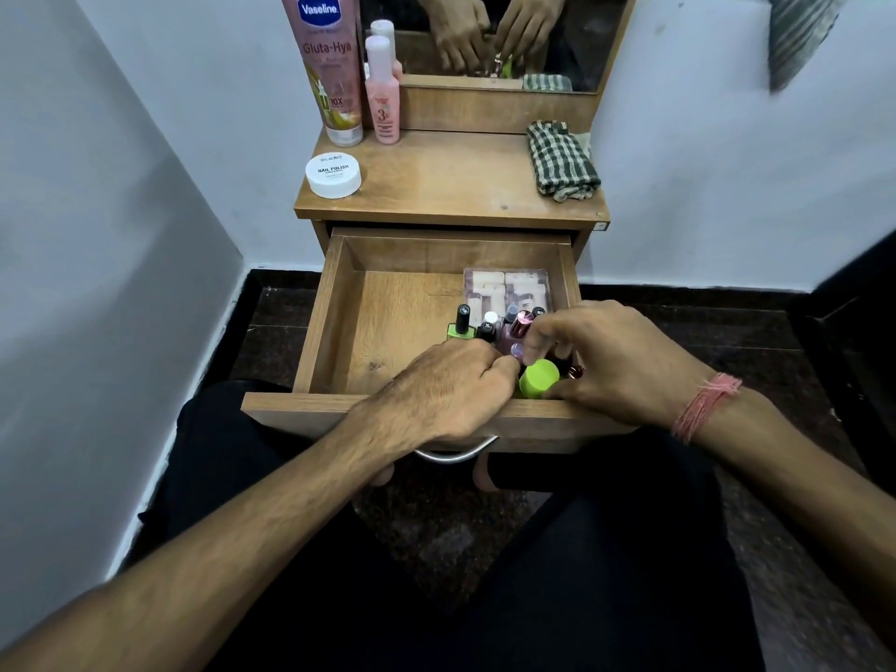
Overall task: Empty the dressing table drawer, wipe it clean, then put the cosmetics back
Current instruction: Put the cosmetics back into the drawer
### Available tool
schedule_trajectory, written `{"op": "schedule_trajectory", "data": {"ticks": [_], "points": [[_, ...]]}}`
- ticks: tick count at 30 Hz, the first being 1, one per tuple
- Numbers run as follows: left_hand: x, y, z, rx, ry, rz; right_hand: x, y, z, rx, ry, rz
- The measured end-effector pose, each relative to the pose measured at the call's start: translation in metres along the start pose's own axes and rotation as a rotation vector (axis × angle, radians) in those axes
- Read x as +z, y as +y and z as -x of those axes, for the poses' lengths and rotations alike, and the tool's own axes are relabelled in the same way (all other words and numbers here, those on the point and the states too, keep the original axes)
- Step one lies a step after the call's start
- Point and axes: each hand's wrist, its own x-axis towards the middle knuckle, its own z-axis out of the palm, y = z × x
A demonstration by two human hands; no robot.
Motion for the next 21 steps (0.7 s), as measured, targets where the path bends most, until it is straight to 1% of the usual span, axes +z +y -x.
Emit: {"op": "schedule_trajectory", "data": {"ticks": [4, 6, 7, 9, 11, 14, 18, 21], "points": [[-0.007, -0.001, -0.002, -0.008, -0.024, -0.001, -0.005, -0.003, -0.004, 0.004, -0.035, 0.03], [-0.02, -0.003, -0.003, -0.005, -0.036, 0.065, -0.013, -0.001, -0.007, 0.009, -0.045, 0.012], [-0.029, -0.005, -0.005, 0.008, -0.017, 0.117, -0.018, 0.0, -0.01, 0.01, -0.033, -0.017], [-0.052, -0.006, -0.009, 0.058, 0.106, 0.247, -0.028, -0.001, -0.022, -0.008, 0.034, -0.092], [-0.076, -0.007, -0.02, 0.089, 0.286, 0.395, -0.036, -0.005, -0.043, -0.051, 0.145, -0.173], [-0.111, -0.01, -0.046, 0.07, 0.512, 0.605, -0.043, -0.017, -0.085, -0.093, 0.305, -0.303], [-0.151, -0.019, -0.082, 0.013, 0.648, 0.645, -0.05, -0.037, -0.154, -0.097, 0.443, -0.285], [-0.17, -0.028, -0.104, -0.014, 0.68, 0.676, -0.06, -0.048, -0.205, -0.098, 0.482, -0.226]]}}
